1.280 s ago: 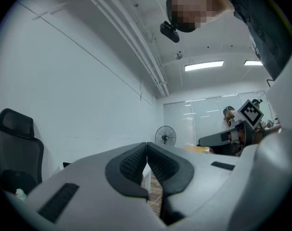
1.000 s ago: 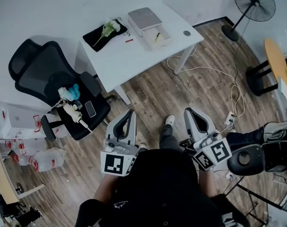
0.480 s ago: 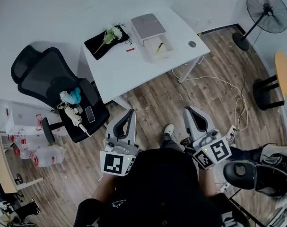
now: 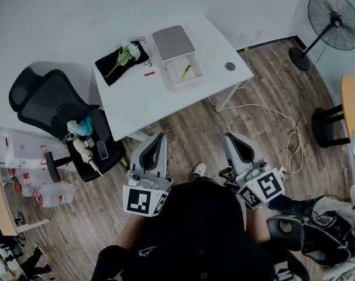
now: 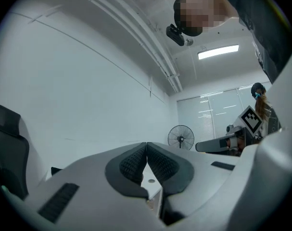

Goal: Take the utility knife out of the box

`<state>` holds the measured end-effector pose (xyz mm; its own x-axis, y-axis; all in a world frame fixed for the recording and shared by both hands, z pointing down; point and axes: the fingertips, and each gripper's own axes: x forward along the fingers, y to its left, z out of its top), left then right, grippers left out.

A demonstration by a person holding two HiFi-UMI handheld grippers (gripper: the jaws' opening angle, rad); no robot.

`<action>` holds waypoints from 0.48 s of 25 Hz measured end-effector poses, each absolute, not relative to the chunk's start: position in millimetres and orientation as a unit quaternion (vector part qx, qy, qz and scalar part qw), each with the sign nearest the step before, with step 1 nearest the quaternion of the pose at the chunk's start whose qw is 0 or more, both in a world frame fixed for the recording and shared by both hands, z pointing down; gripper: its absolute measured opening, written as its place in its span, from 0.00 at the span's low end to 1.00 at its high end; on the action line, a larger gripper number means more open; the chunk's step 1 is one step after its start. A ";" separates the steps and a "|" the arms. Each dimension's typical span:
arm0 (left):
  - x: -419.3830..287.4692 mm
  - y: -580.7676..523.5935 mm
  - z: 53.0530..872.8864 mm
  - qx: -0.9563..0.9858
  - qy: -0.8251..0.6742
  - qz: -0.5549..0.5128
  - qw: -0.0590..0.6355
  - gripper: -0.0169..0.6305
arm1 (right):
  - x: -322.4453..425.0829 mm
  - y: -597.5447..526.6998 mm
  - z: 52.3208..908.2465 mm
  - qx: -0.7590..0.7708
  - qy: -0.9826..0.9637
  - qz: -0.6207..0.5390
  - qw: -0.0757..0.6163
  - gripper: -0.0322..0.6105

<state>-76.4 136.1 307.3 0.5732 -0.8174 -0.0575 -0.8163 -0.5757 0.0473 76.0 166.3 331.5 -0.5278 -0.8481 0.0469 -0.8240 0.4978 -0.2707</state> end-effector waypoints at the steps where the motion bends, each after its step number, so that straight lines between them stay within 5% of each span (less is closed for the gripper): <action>1: -70.2 132.3 308.0 0.886 -0.463 -0.037 0.009 0.04 | 82.5 162.4 331.9 -0.482 0.865 -0.130 0.045 0.06; 12: -41.6 108.7 314.2 0.880 -0.473 -0.030 0.016 0.03 | 116.7 139.6 337.9 -0.478 0.866 -0.143 0.046 0.06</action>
<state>-41.6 108.7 314.2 0.5511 -0.8336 -0.0385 -0.8316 -0.5524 0.0571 116.7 139.6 337.9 -0.5393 -0.8402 0.0565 -0.8137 0.5026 -0.2921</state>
